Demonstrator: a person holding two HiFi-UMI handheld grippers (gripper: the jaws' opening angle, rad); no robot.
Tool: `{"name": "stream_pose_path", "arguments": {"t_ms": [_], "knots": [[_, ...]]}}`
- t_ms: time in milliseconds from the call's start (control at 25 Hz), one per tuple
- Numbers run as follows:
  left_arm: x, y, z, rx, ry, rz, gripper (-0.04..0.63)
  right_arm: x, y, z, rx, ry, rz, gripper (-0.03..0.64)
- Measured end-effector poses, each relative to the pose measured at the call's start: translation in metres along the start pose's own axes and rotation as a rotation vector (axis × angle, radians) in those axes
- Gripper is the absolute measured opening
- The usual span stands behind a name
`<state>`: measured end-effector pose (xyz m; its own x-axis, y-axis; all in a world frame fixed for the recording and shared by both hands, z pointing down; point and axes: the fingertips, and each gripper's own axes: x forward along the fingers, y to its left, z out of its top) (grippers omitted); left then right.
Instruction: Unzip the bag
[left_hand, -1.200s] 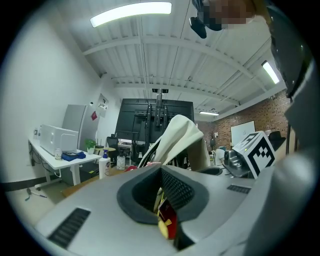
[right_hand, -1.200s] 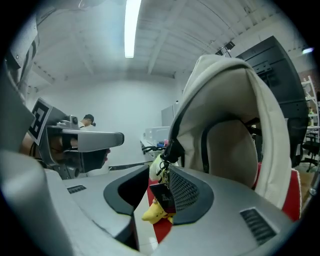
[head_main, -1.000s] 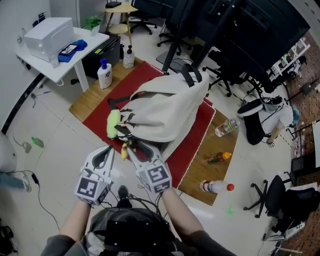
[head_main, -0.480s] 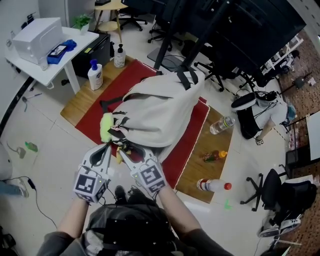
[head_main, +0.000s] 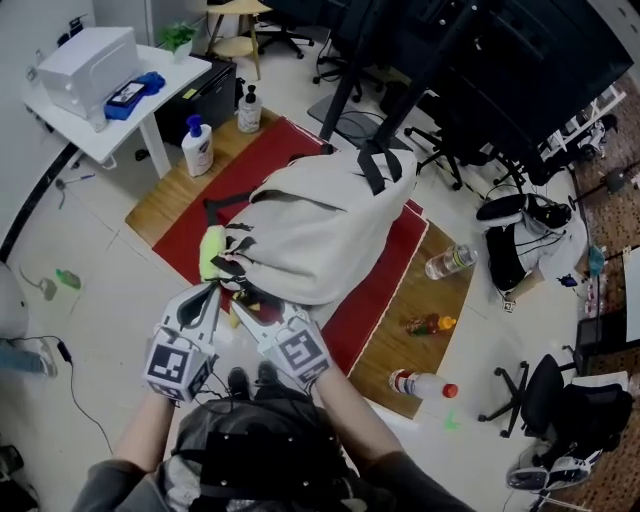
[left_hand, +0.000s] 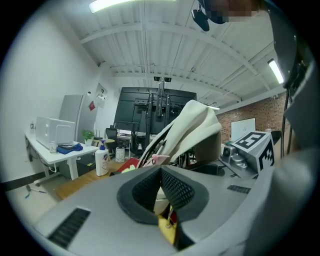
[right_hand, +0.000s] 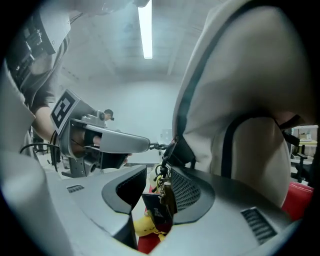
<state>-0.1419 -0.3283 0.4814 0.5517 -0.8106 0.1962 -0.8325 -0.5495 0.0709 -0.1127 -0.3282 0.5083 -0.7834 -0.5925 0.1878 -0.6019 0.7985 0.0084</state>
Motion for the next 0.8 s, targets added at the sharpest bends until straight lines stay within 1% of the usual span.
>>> {"name": "stream_pose_path", "arguments": {"t_ms": [80, 120, 160, 360, 520, 600, 800], "knots": [[0.003, 0.002, 0.001, -0.005, -0.001, 0.012, 0.032, 0.004, -0.002, 0.002, 0.008, -0.006, 0.008, 0.162], [0.004, 0.001, 0.001, -0.004, -0.001, 0.015, 0.032, 0.004, -0.003, 0.002, 0.012, -0.009, 0.012, 0.122], [0.005, 0.0, 0.002, 0.0, -0.001, 0.018, 0.032, 0.003, -0.001, 0.003, 0.013, -0.013, 0.022, 0.101], [0.008, 0.0, 0.0, 0.011, 0.005, 0.032, 0.032, -0.012, 0.015, 0.014, 0.039, -0.062, 0.115, 0.098], [0.009, 0.0, 0.0, 0.024, 0.013, 0.027, 0.032, -0.03, 0.016, 0.019, 0.077, -0.072, 0.129, 0.098], [0.011, -0.002, 0.0, 0.027, 0.018, 0.015, 0.032, -0.037, 0.016, 0.019, 0.117, -0.073, 0.138, 0.098], [0.014, -0.007, 0.001, 0.025, 0.022, -0.003, 0.032, -0.044, 0.02, 0.023, 0.256, -0.088, 0.201, 0.097]]}}
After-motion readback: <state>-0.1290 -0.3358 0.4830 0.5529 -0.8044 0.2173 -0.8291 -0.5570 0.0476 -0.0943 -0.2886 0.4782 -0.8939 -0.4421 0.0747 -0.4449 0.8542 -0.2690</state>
